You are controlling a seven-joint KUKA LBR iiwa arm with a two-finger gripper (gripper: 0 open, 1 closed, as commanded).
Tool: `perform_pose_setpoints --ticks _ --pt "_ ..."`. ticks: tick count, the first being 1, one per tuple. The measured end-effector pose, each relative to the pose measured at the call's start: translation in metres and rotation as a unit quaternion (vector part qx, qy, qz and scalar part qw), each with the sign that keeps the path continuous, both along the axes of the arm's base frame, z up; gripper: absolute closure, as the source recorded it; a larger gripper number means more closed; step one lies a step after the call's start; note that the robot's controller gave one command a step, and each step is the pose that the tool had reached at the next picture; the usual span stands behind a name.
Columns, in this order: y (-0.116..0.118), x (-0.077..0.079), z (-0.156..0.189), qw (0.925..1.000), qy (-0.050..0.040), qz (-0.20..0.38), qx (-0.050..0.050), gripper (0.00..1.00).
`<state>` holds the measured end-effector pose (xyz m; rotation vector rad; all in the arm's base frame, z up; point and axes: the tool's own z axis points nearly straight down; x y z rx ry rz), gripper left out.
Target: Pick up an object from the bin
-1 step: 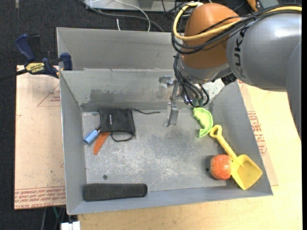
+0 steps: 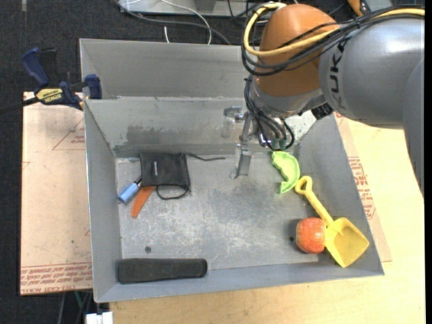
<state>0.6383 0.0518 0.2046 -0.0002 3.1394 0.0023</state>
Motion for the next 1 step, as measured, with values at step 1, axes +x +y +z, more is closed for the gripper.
perform_pose_setpoints --ticks 1 --pt "0.0932 0.0037 -0.0427 0.9985 -0.0019 0.054 0.000 0.00"
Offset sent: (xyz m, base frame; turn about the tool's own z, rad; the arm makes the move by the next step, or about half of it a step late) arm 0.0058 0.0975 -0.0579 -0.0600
